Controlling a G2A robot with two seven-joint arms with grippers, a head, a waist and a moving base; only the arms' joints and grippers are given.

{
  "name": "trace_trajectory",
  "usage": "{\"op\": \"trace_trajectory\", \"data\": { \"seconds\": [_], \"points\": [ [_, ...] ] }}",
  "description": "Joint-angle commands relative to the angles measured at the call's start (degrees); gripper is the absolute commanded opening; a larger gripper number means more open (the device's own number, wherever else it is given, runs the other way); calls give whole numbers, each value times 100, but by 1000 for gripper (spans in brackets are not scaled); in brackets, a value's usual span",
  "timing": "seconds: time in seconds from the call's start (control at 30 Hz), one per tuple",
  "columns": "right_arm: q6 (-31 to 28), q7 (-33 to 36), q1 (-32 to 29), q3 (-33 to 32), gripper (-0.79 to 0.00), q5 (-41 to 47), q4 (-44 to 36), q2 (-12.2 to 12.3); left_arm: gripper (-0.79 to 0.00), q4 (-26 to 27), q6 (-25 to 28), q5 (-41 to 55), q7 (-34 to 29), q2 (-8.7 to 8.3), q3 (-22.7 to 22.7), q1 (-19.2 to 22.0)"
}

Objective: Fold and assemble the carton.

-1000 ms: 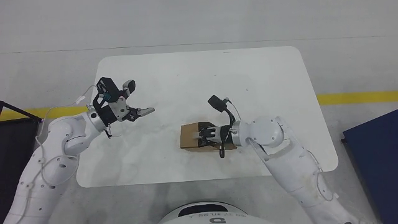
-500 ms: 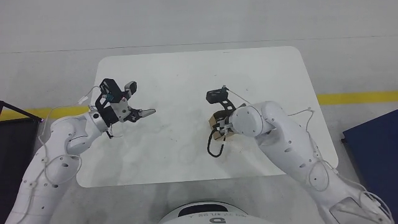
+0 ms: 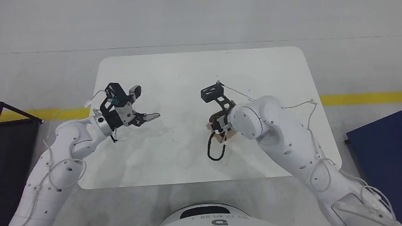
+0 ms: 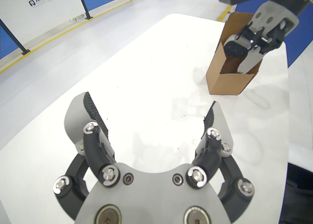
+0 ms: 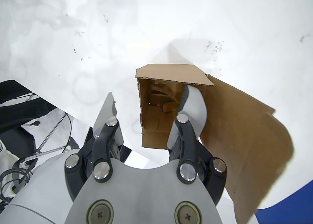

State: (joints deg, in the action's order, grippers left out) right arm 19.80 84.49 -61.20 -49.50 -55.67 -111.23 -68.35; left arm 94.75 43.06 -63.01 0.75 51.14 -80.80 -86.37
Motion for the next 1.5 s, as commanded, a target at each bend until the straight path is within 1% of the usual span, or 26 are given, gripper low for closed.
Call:
{"op": "trace_trajectory", "data": {
  "seconds": [0.0,0.1,0.17,0.2,0.3,0.37,0.47,0.53,0.57,0.63,0.7,0.77,0.8,0.87,0.93,0.97,1.0,1.03,1.1,1.17,1.23,1.37,1.43,1.47],
  "points": [
    [11,-11,-73,-82,-34,-164,-366,12,0,4,-12,18,-27,10,37,33],
    [97,-204,-205,-297,-12,-182,-980,28,0,-4,-27,61,-83,33,131,114],
    [-7,-627,-381,-496,0,-101,-1338,50,0,-42,-33,117,-115,51,210,180],
    [-151,-1013,-498,-625,0,-56,-1527,64,0,-73,-29,171,-120,63,259,215],
    [-468,-1941,-1031,-1146,0,-39,-1829,140,0,-185,-41,302,-197,111,480,360],
    [-606,-2448,-1513,-1557,0,135,-1944,191,0,-263,-88,286,-328,155,704,519],
    [-819,-3155,-2291,-2228,0,451,-2006,259,0,-356,-340,174,-492,248,1103,817],
    [-1035,-3586,-2818,-2629,-9,721,-2023,293,0,-405,-533,11,-587,318,1375,1053],
    [-1153,-3795,-3076,-2811,-37,857,-2037,306,0,-454,-613,-33,-591,356,1502,1184],
    [-1344,-4179,-3570,-3156,-68,1046,-2079,328,0,-550,-683,-148,-599,431,1748,1472],
    [-1479,-4529,-4057,-3445,-62,1336,-2155,337,0,-687,-753,-211,-584,512,1972,1777],
    [-1650,-4774,-4535,-3650,-46,1803,-2177,335,0,-845,-777,-396,-599,596,2230,2098],
    [-1753,-4854,-4766,-3726,-55,2071,-2142,333,0,-959,-774,-444,-569,645,2366,2258],
    [-2003,-4952,-5153,-3815,-92,2519,-1991,332,0,-1219,-697,-532,-524,753,2665,2581],
    [-2269,-5095,-5405,-3817,-172,2939,-1779,325,0,-1491,-667,-566,-455,870,2947,2879],
    [-2424,-5199,-5490,-3786,-219,3131,-1649,318,0,-1614,-656,-558,-397,930,3077,3005],
    [-2586,-5282,-5552,-3733,-388,3297,-1508,313,0,-1739,-630,-537,-341,987,3196,3118],
    [-2741,-5371,-5583,-3670,-413,3427,-1370,306,0,-1864,-613,-536,-293,1039,3300,3224],
    [-3051,-5571,-5575,-3478,-431,3666,-1035,287,0,-2101,-561,-570,-211,1132,3484,3396],
    [-3021,-5765,-5447,-3287,-437,3645,-597,264,0,-2323,-507,-657,-133,1204,3620,3542],
    [-3157,-5965,-5241,-3057,-440,3833,-235,230,0,-2508,-460,-705,-32,1261,3703,3648],
    [-3451,-6356,-4836,-2781,-425,4016,320,176,0,-2797,-339,-791,122,1314,3728,3804],
    [-3504,-6460,-4623,-2685,-413,4021,509,156,0,-2892,-284,-837,166,1319,3711,3827],
    [-3486,-6469,-4498,-2645,-419,4010,568,148,0,-2928,-257,-861,178,1318,3700,3825]
  ]
}}
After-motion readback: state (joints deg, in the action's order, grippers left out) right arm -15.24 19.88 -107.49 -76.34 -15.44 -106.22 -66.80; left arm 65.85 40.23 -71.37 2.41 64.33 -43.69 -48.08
